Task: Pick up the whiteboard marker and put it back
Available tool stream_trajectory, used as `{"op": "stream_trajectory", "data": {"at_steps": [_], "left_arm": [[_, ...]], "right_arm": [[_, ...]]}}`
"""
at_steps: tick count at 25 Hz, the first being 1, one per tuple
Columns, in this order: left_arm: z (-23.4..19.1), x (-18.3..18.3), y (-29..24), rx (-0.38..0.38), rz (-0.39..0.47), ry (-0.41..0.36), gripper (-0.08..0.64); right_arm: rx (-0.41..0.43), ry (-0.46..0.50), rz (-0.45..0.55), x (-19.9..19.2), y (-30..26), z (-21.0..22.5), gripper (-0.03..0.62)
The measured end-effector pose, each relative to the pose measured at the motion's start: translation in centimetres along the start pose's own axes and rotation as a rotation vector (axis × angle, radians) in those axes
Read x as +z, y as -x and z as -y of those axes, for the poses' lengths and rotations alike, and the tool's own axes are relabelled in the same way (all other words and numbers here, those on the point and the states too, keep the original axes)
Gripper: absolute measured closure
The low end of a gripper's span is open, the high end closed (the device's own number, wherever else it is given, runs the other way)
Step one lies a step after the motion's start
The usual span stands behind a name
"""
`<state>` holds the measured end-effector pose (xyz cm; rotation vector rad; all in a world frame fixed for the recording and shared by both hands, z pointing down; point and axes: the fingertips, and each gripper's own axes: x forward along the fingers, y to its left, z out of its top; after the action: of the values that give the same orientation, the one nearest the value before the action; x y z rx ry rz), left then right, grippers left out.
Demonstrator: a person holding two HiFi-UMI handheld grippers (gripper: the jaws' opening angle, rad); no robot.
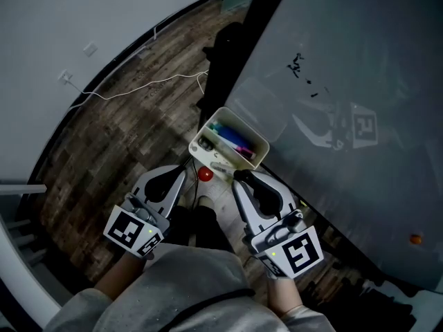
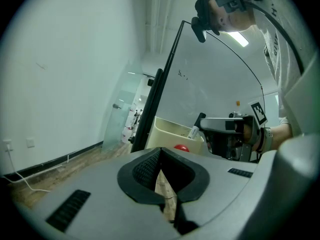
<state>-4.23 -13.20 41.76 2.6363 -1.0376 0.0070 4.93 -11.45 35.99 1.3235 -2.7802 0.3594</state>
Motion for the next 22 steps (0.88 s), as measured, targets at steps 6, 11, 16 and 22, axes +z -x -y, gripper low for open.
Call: {"op": "stream_trajectory", "data": {"at_steps": [6, 11, 16, 22], "left_arm": [[0.07, -0.62, 0.13, 0.007, -0.015, 0.007, 0.545], [0.05, -1.05, 0.18, 0.014, -0.027, 0.018, 0.545], [-0.04, -0.96, -0.04, 0.018, -0.012, 0.014, 0.545], [-0.06, -1.12, -0.29, 0.016, -0.02, 0.011, 0.545]], "right_arm": [[0.001, -0.004, 0.009, -0.17, -0.06, 0.11, 0.515], [0.017, 0.0, 0.033, 0.33, -0.39, -0.25, 0.515], [0.024, 0.0, 0.055, 0.57, -0.3, -0.2, 0.515], [0.03, 0.041, 0.026, 0.16, -0.03, -0.27, 0.515]]}}
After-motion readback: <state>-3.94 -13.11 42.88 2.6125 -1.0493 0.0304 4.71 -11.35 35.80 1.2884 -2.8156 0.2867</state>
